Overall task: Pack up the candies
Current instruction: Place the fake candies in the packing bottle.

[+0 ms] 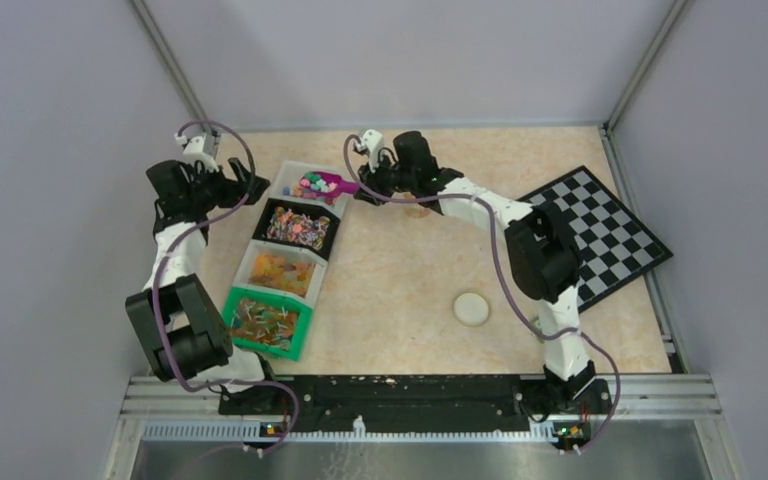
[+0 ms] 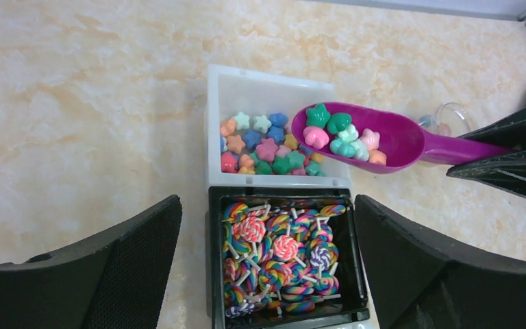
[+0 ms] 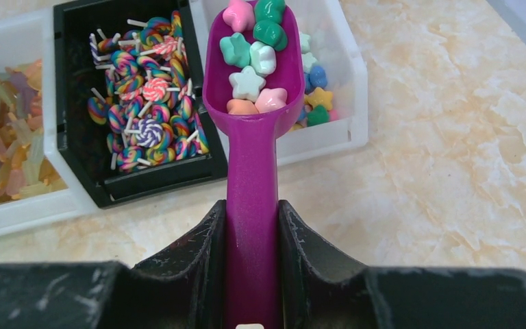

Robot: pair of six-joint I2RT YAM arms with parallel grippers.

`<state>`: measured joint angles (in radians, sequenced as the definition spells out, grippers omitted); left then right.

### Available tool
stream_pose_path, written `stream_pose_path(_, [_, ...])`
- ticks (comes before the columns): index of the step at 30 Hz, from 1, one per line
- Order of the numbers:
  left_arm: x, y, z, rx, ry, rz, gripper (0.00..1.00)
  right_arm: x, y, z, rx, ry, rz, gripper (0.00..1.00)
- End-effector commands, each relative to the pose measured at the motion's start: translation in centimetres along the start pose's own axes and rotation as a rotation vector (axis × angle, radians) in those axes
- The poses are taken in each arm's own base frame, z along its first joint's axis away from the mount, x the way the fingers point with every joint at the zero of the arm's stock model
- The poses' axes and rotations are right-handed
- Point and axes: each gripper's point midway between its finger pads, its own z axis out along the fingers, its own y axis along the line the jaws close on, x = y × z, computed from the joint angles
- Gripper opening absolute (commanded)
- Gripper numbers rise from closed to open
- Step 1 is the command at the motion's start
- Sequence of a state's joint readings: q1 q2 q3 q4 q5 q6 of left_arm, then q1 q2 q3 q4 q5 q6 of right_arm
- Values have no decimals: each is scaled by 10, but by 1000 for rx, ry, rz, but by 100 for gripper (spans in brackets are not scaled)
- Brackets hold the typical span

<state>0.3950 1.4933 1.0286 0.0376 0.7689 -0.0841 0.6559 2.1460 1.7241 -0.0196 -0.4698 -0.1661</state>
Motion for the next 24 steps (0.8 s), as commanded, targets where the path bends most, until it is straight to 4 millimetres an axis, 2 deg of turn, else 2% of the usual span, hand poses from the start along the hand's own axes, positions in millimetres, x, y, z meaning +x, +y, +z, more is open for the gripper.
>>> stream_pose_path(1, [-40, -19, -16, 11, -89, 43, 99, -81, 7, -43, 12, -206, -73, 0])
stream_pose_path(6, [-56, -41, -27, 44, -129, -11, 99, -80, 13, -64, 24, -221, -52, 0])
stream_pose_path(12, [-62, -65, -39, 78, -141, -97, 99, -78, 24, -92, 41, -240, -36, 0])
stream_pose_path(17, [-58, -92, -48, 156, -115, -144, 99, -80, 36, -121, 66, -270, -39, 0])
stream_pose_path(24, [-43, -127, -59, 254, -67, -174, 99, -65, 44, -158, 125, -270, -24, 0])
